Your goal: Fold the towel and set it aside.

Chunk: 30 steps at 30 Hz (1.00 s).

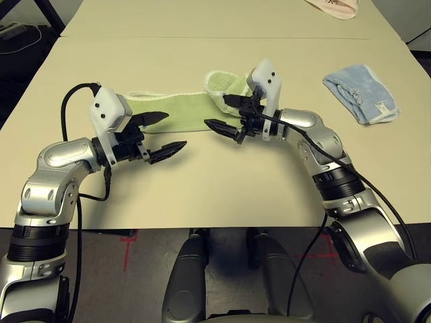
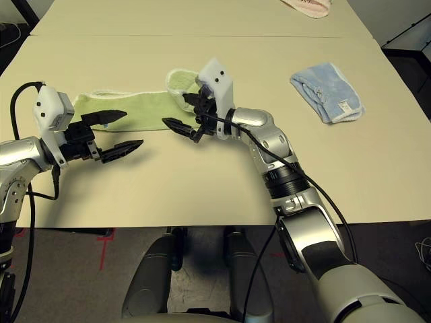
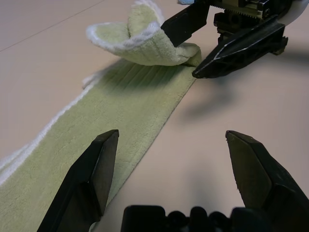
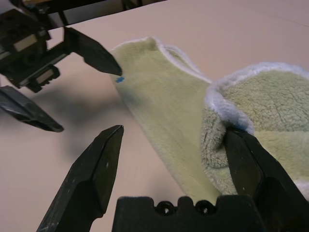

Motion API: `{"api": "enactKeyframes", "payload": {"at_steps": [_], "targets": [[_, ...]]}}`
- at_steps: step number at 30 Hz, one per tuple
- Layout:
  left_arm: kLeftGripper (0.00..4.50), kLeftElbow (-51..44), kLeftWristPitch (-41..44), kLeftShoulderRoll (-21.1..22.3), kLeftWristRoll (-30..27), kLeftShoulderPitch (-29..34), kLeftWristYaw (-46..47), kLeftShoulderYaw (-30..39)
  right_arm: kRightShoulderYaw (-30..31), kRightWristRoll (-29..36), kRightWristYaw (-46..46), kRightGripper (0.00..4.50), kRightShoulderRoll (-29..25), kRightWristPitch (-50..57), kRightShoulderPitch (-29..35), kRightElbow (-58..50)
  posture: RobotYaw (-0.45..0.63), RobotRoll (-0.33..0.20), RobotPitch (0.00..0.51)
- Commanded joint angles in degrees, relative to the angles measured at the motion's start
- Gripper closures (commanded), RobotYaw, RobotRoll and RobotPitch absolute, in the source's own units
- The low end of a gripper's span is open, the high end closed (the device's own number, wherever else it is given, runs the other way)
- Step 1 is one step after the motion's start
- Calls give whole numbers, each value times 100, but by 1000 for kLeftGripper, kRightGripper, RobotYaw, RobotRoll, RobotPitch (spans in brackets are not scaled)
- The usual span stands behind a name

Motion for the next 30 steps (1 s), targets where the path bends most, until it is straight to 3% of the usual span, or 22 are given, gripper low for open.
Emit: {"api": "enactKeyframes", "payload": {"at_steps": [1, 16, 24, 30], "targets": [[0, -22, 27, 37, -5, 41, -29, -52, 151, -4, 198, 22, 19, -80, -44, 31, 56, 0, 224], [0, -49, 36, 45, 5, 53, -10, -46, 741, -523, 722, 22, -121, -243, -286, 457, 61, 0, 222], [0, -60, 40, 52, 3, 72, -4, -37, 281, -579, -82, 22, 442, -654, -810, 1681, 62, 0, 220], [0, -33, 36, 52, 6, 53, -19, -50, -14, -388, -93, 22, 549, -478, -930, 1858, 59, 0, 217]]}}
